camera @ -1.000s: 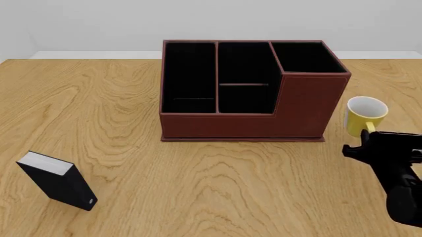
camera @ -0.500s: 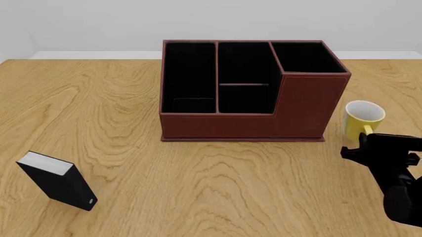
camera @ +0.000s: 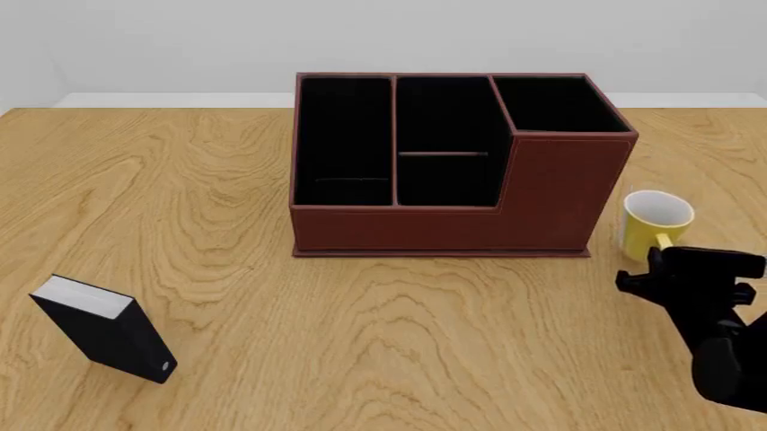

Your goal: Pick up the yellow and white mug and place it to the right of the caddy.

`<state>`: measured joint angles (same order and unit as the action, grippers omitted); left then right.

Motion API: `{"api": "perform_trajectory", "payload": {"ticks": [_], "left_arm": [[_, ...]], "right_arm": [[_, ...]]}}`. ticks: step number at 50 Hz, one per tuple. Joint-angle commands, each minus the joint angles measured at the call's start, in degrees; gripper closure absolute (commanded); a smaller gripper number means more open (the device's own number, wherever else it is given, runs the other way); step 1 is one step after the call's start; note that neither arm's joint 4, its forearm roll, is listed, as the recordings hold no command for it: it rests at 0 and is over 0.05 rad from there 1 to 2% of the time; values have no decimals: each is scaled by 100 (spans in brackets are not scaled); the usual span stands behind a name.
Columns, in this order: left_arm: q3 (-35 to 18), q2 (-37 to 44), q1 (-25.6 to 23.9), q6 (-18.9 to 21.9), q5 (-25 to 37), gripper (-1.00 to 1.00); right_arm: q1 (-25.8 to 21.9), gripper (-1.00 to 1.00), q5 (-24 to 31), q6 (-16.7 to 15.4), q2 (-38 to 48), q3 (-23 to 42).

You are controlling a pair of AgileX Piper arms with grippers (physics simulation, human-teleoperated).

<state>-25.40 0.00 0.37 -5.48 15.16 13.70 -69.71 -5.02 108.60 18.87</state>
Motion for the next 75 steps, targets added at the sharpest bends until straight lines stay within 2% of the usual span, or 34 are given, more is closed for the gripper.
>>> {"api": "perform_trajectory", "payload": {"ticks": [1,13,14,34,57,63,75], "left_arm": [[-14,0,-6,-2,10,-100],[-9,0,-9,-3,9,-100],[-1,0,-6,-1,1,-100],[27,0,-29,-9,-15,-100],[-28,0,-78,-4,16,-100],[-40,0,-83,-3,26,-100],[23,0,-105,10,-12,-100]], "right_arm": [[5,100,-13,57,96,37],[31,100,-14,60,142,55],[72,-100,-15,46,141,62],[195,-100,-16,3,-70,-19],[-160,-100,177,-265,-1551,-861],[-180,-100,436,-263,-1928,-909],[-168,-100,1366,-346,-3313,-1075]]}}
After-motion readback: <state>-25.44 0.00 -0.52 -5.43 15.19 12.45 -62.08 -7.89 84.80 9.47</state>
